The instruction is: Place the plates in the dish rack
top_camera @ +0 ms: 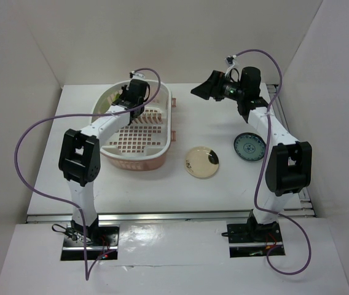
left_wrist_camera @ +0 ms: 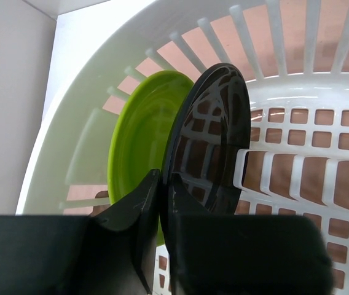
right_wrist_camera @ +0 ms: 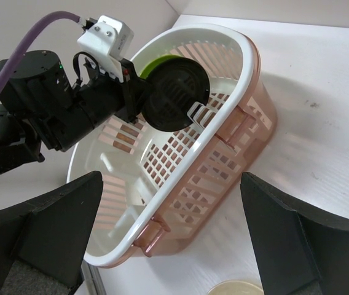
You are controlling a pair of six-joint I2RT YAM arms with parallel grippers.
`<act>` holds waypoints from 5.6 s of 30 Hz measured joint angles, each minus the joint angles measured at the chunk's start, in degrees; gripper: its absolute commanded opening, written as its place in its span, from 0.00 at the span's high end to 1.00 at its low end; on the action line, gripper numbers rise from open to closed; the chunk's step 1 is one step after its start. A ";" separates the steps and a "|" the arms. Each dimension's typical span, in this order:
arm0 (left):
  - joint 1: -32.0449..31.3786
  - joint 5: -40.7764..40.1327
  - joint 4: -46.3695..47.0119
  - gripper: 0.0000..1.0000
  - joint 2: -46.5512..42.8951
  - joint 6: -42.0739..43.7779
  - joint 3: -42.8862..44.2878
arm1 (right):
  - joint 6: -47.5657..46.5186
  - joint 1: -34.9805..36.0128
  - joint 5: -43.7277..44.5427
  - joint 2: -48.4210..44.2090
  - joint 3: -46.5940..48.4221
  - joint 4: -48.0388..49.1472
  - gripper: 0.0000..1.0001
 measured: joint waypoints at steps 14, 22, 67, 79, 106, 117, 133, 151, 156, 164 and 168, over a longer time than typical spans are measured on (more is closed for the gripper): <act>0.04 1.70 -1.40 0.59 0.46 -1.62 1.11 | 0.00 0.00 -0.11 0.00 -0.50 0.04 0.00; 0.04 1.90 -1.73 0.51 0.70 -1.70 1.99 | 0.00 0.00 -0.15 0.00 -0.57 0.07 0.00; -3.82 64.08 -9.51 0.00 -23.21 -23.91 2.95 | -6.38 0.46 25.77 -31.47 -42.60 -26.36 0.10; -3.78 65.07 -9.49 0.00 -23.21 -25.35 4.24 | -5.53 0.48 25.77 -22.91 -44.44 -21.38 0.17; -3.78 65.35 -9.51 0.00 -22.45 -25.33 5.75 | -3.41 -0.39 26.12 -12.22 -45.09 -11.15 0.76; -3.78 65.35 -9.51 0.00 -22.45 -25.33 5.75 | -1.03 -1.05 25.33 -11.67 -43.41 -11.69 1.00; -3.78 65.20 -9.40 0.00 -20.20 -25.29 5.57 | 0.48 -1.18 45.05 -22.97 -19.54 -25.55 1.00; -3.78 65.79 -9.03 0.39 -14.38 -25.44 5.42 | 2.71 3.15 13.46 -24.22 -18.84 -9.88 1.00; -3.82 69.11 -8.28 1.00 -14.43 -26.49 5.77 | 2.38 3.76 14.56 -21.81 -18.40 -10.49 1.00; -3.85 65.68 -9.57 1.00 -14.10 -25.11 6.93 | 2.91 5.09 17.22 -21.40 -17.59 -9.31 0.00; -3.82 57.46 -12.50 1.00 -13.97 -22.49 10.01 | 2.80 5.22 20.85 -21.40 -17.59 -9.97 0.00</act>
